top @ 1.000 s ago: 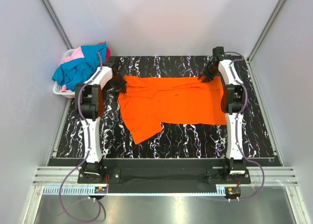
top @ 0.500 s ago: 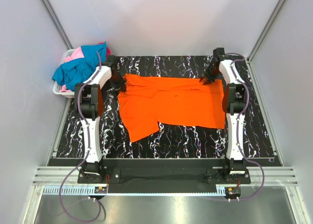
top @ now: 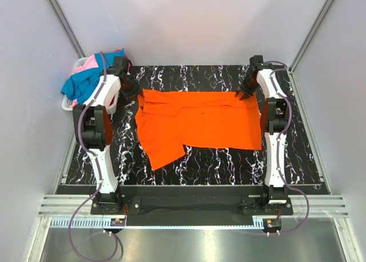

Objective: Fold and stack the t-shirts
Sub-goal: Fold the tshirt

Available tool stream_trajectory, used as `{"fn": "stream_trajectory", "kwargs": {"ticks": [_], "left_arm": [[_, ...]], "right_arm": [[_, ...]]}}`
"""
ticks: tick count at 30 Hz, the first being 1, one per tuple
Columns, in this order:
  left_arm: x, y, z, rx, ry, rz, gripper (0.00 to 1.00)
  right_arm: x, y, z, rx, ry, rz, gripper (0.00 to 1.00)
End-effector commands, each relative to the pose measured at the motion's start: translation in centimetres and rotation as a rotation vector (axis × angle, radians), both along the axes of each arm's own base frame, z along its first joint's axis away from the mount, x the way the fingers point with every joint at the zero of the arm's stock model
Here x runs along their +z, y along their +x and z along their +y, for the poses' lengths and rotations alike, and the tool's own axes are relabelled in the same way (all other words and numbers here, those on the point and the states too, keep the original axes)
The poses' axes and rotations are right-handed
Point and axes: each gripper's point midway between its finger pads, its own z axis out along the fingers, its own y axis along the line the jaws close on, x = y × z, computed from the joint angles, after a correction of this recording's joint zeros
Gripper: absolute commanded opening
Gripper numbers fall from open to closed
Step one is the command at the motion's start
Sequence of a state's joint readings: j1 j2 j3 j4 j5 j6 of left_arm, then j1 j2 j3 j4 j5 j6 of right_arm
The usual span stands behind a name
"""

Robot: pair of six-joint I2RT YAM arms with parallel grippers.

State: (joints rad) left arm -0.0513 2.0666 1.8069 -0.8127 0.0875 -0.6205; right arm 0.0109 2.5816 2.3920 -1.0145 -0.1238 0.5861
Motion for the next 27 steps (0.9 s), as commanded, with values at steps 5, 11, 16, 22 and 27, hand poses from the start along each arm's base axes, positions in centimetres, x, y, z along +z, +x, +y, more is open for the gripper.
{"fn": "stream_trajectory", "kwargs": {"ticks": [5, 11, 16, 22, 27], "left_arm": [[0.4, -1.3, -1.5, -0.043, -0.084, -0.004, 0.46], [-1.6, -2.6, -2.4, -0.042, -0.146, 0.046, 0.42], [-2.2, -2.7, -2.4, -0.041, -0.145, 0.050, 0.36], [-3.1, -2.3, -2.4, -0.038, -0.142, 0.056, 0.34], [-4.1, -2.0, -2.0, -0.024, -0.117, 0.063, 0.34]], "right_arm": [[3.1, 0.4, -0.5, 0.009, -0.022, -0.058, 0.37], [2.7, 0.2, -0.6, 0.008, -0.021, -0.047, 0.37], [2.5, 0.2, -0.5, 0.009, -0.019, -0.042, 0.37], [2.5, 0.2, -0.5, 0.007, -0.018, -0.044, 0.37], [2.5, 0.3, -0.4, 0.010, -0.013, -0.045, 0.37]]}}
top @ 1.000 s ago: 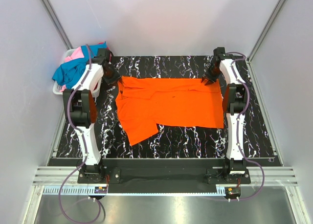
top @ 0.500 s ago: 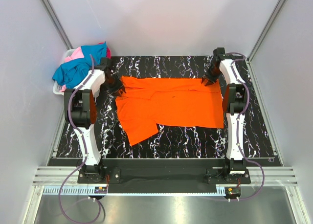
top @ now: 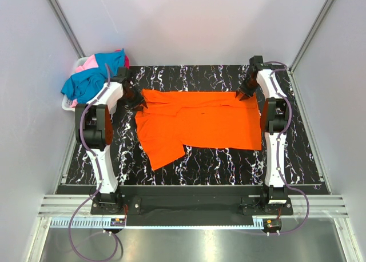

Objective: Fold and stack the t-shirts
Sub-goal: Fold the tshirt

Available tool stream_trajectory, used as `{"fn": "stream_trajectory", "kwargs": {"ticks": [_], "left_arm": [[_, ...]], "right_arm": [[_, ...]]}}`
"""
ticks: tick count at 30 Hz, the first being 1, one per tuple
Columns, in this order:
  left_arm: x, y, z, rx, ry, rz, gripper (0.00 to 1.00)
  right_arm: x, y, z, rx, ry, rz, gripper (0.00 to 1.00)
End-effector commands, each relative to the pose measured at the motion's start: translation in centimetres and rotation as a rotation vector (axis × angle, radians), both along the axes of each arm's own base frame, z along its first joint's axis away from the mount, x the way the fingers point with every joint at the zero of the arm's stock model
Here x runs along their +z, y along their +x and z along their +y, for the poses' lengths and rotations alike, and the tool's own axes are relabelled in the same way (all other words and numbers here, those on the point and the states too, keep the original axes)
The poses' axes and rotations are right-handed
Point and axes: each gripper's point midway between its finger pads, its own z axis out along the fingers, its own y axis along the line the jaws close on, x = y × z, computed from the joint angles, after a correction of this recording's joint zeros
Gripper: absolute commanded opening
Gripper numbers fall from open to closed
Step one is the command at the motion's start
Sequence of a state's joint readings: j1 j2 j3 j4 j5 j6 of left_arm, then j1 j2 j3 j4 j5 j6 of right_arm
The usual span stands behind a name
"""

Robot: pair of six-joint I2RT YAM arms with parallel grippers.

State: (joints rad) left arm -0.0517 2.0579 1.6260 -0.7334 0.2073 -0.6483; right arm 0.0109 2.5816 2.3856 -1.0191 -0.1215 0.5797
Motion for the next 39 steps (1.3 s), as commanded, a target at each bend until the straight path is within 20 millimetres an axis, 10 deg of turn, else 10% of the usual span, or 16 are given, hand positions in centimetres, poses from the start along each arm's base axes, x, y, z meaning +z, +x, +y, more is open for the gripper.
{"fn": "stream_trajectory", "kwargs": {"ticks": [1, 39], "left_arm": [[0.2, 1.2, 0.0, 0.007, -0.001, -0.040, 0.34], [-1.5, 3.4, 1.1, 0.026, 0.065, -0.056, 0.30]], "right_arm": [[2.8, 0.6, -0.3, 0.005, -0.008, -0.057, 0.37], [2.2, 0.7, -0.2, 0.015, -0.007, -0.046, 0.37]]}}
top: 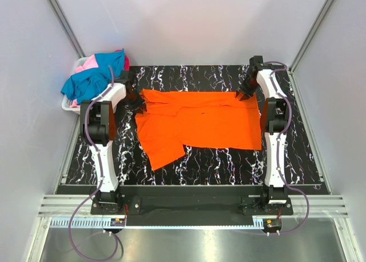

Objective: Fold and stack the t-shirts
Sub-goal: Fold the tshirt

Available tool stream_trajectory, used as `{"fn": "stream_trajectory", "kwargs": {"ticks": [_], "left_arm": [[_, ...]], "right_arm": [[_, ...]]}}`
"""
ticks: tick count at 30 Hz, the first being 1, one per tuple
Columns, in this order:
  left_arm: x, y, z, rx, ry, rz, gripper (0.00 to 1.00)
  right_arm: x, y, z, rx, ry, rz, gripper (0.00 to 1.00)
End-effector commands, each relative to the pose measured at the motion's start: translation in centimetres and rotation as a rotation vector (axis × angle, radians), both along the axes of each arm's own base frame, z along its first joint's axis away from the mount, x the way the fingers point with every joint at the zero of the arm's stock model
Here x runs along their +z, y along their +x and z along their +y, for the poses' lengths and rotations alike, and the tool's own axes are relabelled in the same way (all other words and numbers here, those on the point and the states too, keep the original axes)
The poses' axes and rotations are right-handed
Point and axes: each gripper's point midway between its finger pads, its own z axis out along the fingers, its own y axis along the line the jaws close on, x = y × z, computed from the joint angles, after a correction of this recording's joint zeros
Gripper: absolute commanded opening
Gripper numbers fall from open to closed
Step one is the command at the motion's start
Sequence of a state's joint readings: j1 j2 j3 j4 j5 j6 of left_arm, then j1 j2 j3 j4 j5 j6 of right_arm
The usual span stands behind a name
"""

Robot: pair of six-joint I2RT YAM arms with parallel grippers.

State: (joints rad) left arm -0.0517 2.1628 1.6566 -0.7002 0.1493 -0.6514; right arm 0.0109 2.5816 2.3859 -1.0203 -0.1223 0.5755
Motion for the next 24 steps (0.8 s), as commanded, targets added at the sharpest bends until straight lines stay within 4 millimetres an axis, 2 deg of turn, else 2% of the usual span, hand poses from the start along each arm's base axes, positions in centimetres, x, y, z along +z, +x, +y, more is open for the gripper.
{"fn": "stream_trajectory", "kwargs": {"ticks": [1, 9, 11, 16, 17, 20, 24], "left_arm": [[2.3, 2.3, 0.2, -0.001, 0.012, -0.096, 0.30], [3.2, 2.7, 0.1, 0.000, 0.005, -0.117, 0.29], [3.1, 2.6, 0.1, 0.000, 0.005, -0.114, 0.25], [3.3, 2.4, 0.1, -0.002, 0.004, -0.116, 0.01], [3.5, 2.4, 0.1, -0.002, 0.004, -0.120, 0.00], [4.0, 2.3, 0.1, -0.003, 0.002, -0.128, 0.01], [4.6, 2.3, 0.0, -0.009, 0.000, -0.141, 0.13]], "right_arm": [[2.3, 0.7, -0.3, 0.010, -0.008, -0.047, 0.37], [2.1, 0.7, -0.3, 0.012, -0.010, -0.043, 0.38], [2.1, 0.7, -0.3, 0.012, -0.010, -0.043, 0.37], [2.1, 0.7, -0.3, 0.013, -0.012, -0.043, 0.37], [2.1, 0.7, -0.4, 0.011, -0.013, -0.045, 0.37], [2.1, 0.7, -0.3, 0.012, -0.008, -0.043, 0.37], [1.9, 0.5, -0.3, 0.011, -0.010, -0.037, 0.37]]}}
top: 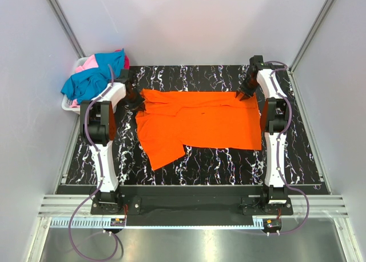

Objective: Fold and stack the t-shirts
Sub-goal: Fold the tshirt

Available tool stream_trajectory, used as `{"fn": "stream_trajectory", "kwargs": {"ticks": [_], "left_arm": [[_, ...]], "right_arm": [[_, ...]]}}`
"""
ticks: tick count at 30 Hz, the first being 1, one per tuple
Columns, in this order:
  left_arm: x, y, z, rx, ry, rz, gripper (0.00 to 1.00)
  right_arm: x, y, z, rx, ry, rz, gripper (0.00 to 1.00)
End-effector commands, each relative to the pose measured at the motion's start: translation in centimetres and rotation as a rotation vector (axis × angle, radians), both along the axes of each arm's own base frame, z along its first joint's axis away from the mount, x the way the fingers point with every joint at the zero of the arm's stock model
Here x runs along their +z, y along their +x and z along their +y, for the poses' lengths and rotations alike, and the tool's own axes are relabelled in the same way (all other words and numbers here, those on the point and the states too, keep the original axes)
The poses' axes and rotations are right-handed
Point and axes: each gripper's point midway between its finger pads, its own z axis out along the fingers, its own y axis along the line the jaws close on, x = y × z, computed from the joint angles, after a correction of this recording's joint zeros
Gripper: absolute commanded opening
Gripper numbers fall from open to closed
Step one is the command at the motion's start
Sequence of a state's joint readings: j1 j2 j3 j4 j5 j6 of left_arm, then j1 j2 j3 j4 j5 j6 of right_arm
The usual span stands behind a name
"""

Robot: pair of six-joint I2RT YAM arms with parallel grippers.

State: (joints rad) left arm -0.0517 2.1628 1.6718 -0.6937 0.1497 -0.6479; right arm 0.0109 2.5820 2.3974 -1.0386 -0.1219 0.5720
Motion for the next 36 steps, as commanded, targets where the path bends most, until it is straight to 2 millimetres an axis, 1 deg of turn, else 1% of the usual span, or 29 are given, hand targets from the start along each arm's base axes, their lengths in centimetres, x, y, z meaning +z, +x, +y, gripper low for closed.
{"fn": "stream_trajectory", "kwargs": {"ticks": [1, 4, 12, 19, 27, 32, 36], "left_arm": [[4.2, 1.7, 0.0, -0.005, 0.000, -0.121, 0.15], [4.6, 1.6, 0.0, -0.007, -0.001, -0.128, 0.18], [5.4, 1.6, 0.0, -0.007, -0.004, -0.143, 0.20], [4.8, 1.4, -0.1, -0.012, -0.008, -0.129, 0.19], [4.1, 1.0, 0.3, -0.009, 0.014, -0.111, 0.26], [3.4, 0.8, 0.3, -0.010, 0.015, -0.095, 0.27], [3.2, 0.8, 0.3, -0.011, 0.014, -0.090, 0.27]], "right_arm": [[1.7, 0.7, -0.3, 0.010, -0.009, -0.042, 0.37], [1.6, 0.6, -0.3, 0.009, -0.010, -0.041, 0.37], [1.5, 0.5, -0.2, 0.009, -0.009, -0.036, 0.36], [1.5, 0.5, -0.2, 0.006, -0.010, -0.036, 0.36], [1.4, 0.5, -0.1, 0.005, -0.010, -0.032, 0.36], [1.5, 0.5, 0.1, 0.005, -0.010, -0.034, 0.36], [1.4, 0.4, 0.0, 0.003, -0.011, -0.032, 0.36]]}}
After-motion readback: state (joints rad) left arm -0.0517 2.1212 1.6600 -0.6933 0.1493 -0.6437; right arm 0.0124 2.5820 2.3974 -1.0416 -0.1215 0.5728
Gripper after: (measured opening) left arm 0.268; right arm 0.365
